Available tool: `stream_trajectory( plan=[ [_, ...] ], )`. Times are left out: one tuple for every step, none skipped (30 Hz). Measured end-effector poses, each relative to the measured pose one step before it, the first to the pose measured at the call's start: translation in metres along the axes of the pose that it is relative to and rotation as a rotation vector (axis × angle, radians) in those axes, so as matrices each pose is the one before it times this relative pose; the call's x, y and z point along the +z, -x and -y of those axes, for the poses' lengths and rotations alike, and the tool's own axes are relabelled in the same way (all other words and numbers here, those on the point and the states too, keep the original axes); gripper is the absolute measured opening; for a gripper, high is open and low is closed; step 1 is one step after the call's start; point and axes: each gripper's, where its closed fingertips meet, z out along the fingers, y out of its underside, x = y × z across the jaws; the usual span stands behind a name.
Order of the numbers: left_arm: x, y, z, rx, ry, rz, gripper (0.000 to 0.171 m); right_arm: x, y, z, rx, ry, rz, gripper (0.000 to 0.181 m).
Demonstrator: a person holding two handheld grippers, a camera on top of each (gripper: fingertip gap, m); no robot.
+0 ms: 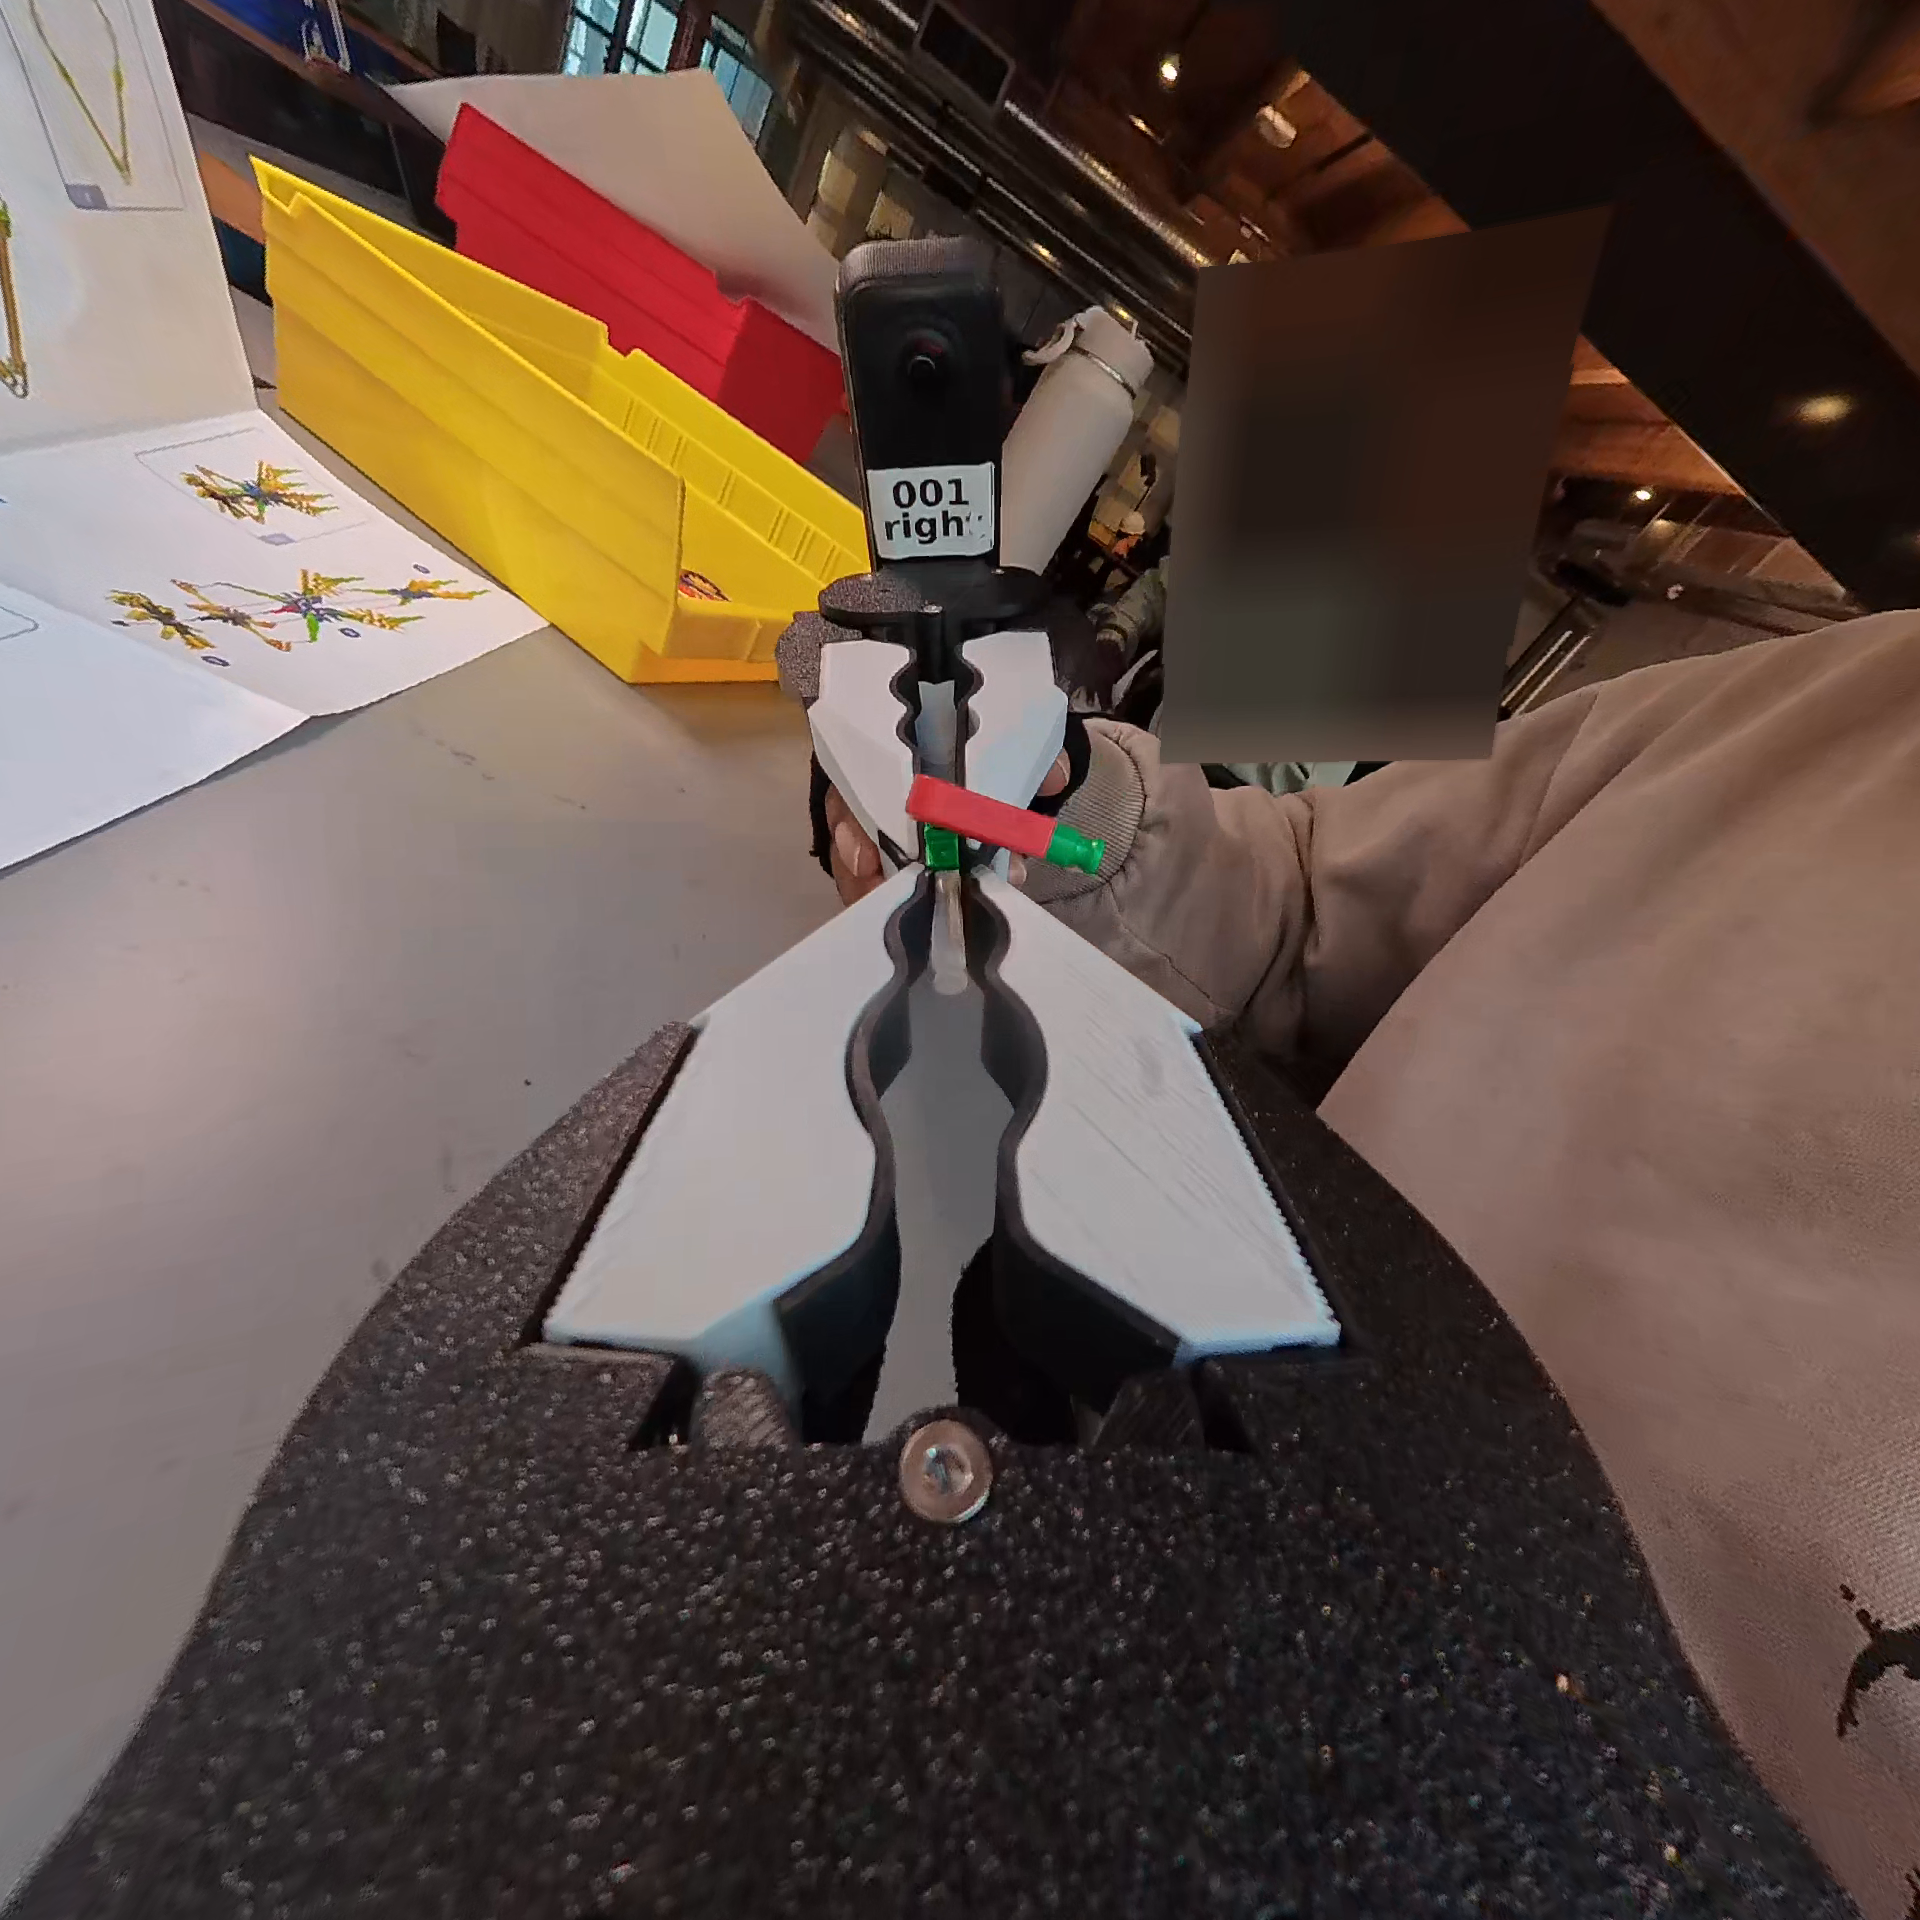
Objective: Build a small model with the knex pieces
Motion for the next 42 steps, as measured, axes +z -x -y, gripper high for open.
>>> stream_trajectory(
  plan=[
    [-0.00011,0.00043,-0.00129,-0.0079,0.01131,-0.0008,0.003,0.00024,-0.00074,-0.00067,0.0112,0.002,-0.001,0.004],
    [-0.00039,0.00059,-0.00048,-0.0023,0.00452,0.0007,0.003,0.00036,-0.00048,0.0,0.0087,-0.0026,-0.0001,0.004],
    [-0.00031,-0.00002,-0.00025,-0.0004,0.00341,-0.0013,0.004,0.00041,0.0001,-0.0002,0.0116,0.0003,0.0044,0.004],
    [-0.0004,-0.00064,-0.00039,-0.0042,0.00452,-0.0067,0.004,0.00011,0.00056,0.0,0.0099,-0.0007,0.0081,0.004],
    [-0.00026,-0.00106,0.00015,-0.009,0.00094,-0.0106,0.005,-0.00014,0.00008,0.00044,0.0052,-0.0043,0.0043,0.004],
    [-0.00024,-0.00022,0.00033,-0.0093,-0.0018,-0.0061,0.008,-0.0002,-0.00112,-0.00012,0.0036,-0.0006,-0.0041,0.004],
    [-0.00036,0.00064,-0.00005,-0.0041,-0.00194,0.0008,0.008,-0.00042,-0.00094,0.00024,0.0008,-0.0019,-0.0032,0.004],
    [-0.00039,0.00051,0.00013,-0.0016,-0.00363,0.0006,0.009,-0.00051,-0.00055,0.00043,-0.0006,-0.0041,-0.0007,0.004],
    [-0.00027,0.00079,0.00022,-0.0042,-0.00321,0.0023,0.009,-0.00043,-0.00106,0.00035,0.0014,-0.0029,-0.0046,0.004],
    [-0.00021,0.00138,-0.00016,-0.0044,-0.00021,0.0062,0.009,-0.00033,-0.0014,-0.00009,-0.0065,-0.0004,-0.0093,0.004],
    [-0.00001,0.00167,-0.0005,-0.0016,0.00116,0.0086,0.009,-0.00017,-0.00099,-0.00027,-0.0097,0.0012,-0.0084,0.004],
    [0.00016,0.00211,-0.00089,-0.0005,0.00309,0.0113,0.009,-0.00012,0.00016,0.00076,-0.0014,-0.0048,0.0008,0.004],
    [0.00042,0.00169,-0.00116,-0.0011,0.00328,0.0088,0.009,-0.00008,0.00073,0.00072,0.0051,-0.0048,0.0062,0.004],
    [0.0006,0.00071,-0.00068,-0.0039,-0.00061,0.0013,0.009,-0.00009,-0.00047,0.00087,-0.0014,-0.0049,-0.0029,0.004],
    [0.0007,0.00013,-0.00043,-0.0069,-0.00245,-0.0026,0.009,0.00005,-0.00065,-0.00007,-0.0047,0.0,-0.0058,0.004],
    [0.00071,0.00028,0.0,-0.0051,-0.0044,-0.0003,0.009,0.00018,-0.00003,-0.00051,-0.0019,0.003,-0.0006,0.004],
    [0.00033,0.00005,0.00061,-0.0013,-0.00812,0.0002,0.007,0.00022,-0.00013,-0.0002,0.0007,-0.0001,-0.0012,0.004],
    [0.00015,-0.00048,0.00088,-0.0021,-0.00881,-0.0025,0.005,0.0002,-0.00008,-0.00035,0.0012,0.0013,-0.0008,0.004],
    [0.00031,-0.00014,0.00045,-0.0054,-0.00602,-0.0019,0.004,0.00023,0.00008,-0.00031,-0.0014,0.0008,-0.0012,0.004],
    [0.00029,0.00009,-0.00001,-0.007,-0.00346,-0.0021,0.004,0.00031,-0.00002,0.00001,-0.0045,-0.0024,-0.0027,0.004],
    [0.00017,0.00006,-0.00018,-0.006,-0.00256,-0.0024,0.004,0.00033,-0.00006,-0.00005,-0.0036,-0.0011,-0.0024,0.004],
    [-0.00001,0.00013,-0.00028,-0.0014,-0.00069,0.0005,0.004,0.0001,-0.00008,0.00012,-0.0025,-0.0025,-0.0018,0.004],
    [-0.00005,0.00023,-0.00003,0.0046,0.00202,0.0042,0.004,0.0002,0.00005,0.00003,-0.0003,-0.0023,-0.0001,0.004],
    [-0.00016,0.00081,0.00027,0.01,0.00195,0.0116,0.004,0.00024,-0.00075,0.00034,-0.0009,-0.0041,-0.0062,0.004],
    [-0.00009,0.00152,0.00032,0.0142,0.00108,0.0195,0.004,0.00009,-0.00127,0.00029,-0.005,-0.0034,-0.0085,0.004],
    [0.00004,0.00207,0.00059,0.0176,-0.00223,0.0256,0.004,0.00013,-0.00198,0.00066,-0.0112,-0.0045,-0.0164,0.004],
    [0.00005,0.00254,0.00127,0.0135,-0.0096,0.0285,0.004,0.00006,-0.00243,0.00145,-0.0252,-0.0065,-0.0248,0.004],
    [0.00005,0.00301,0.00173,0.0006,-0.01641,0.0246,0.004,0.00035,-0.00247,0.00164,-0.0411,-0.0055,-0.034,0.004],
    [-0.00011,0.00382,0.00197,-0.0058,-0.02227,0.0236,0.004,0.00087,-0.00371,0.00159,-0.055,-0.0028,-0.05,0.004],
    [-0.00009,0.00417,0.00217,-0.0045,-0.02562,0.0232,0.004,0.00115,-0.00354,0.00158,-0.0606,-0.0007,-0.0534,0.004],
    [-0.00006,0.00361,0.00278,-0.005,-0.02924,0.0211,0.004,0.00138,-0.00357,0.00253,-0.0562,-0.0061,-0.0558,0.004],
    [0.00017,0.00305,0.00371,-0.0054,-0.03193,0.0209,0.004,0.00119,-0.00266,0.00325,-0.0509,-0.01,-0.0516,0.005],
    [0.00057,0.00229,0.00384,0.0003,-0.02922,0.0247,0.004,0.00095,-0.00235,0.00304,-0.0537,-0.0075,-0.0517,0.004],
    [0.00099,0.00209,0.00333,0.0099,-0.02252,0.0313,0.004,0.00067,-0.00306,0.00222,-0.0667,0.0012,-0.059,0.005],
    [0.00132,0.00145,0.00343,0.0124,-0.02104,0.0317,0.003,0.00023,-0.00315,0.00274,-0.0676,-0.0017,-0.0612,0.005],
    [0.00139,0.00069,0.00354,0.0032,-0.02351,0.0255,0.003,0.00006,-0.00266,0.00345,-0.0559,-0.0062,-0.0532,0.006],
    [0.00135,0.0011,0.0026,-0.0024,-0.01905,0.0237,0.003,0.00053,-0.00254,0.00182,-0.047,0.0012,-0.0444,0.006],
    [0.00137,0.00257,0.00178,0.0029,-0.0125,0.0329,0.003,0.0012,-0.00229,-0.00047,-0.0504,0.0106,-0.0431,0.004],
    [0.00198,0.00424,0.00126,0.0094,-0.00928,0.0453,0.0,0.00303,-0.00181,-0.00259,-0.0797,0.0214,-0.0682,0.003],
    [0.00225,0.00346,0.00142,-0.0041,-0.01168,0.0331,0.0,0.00167,-0.00287,-0.00002,-0.1152,0.0111,-0.0745,0.003],
    [0.00135,0.00133,0.00332,-0.0321,-0.02251,0.0042,0.0,0.0017,-0.00312,0.00228,-0.0443,0.0023,-0.041,0.003],
    [0.00143,0.00076,0.00406,-0.0345,-0.02477,-0.0007,0.0,0.0017,-0.00344,0.00214,0.0099,-0.0022,-0.0177,0.004]
  ],
)
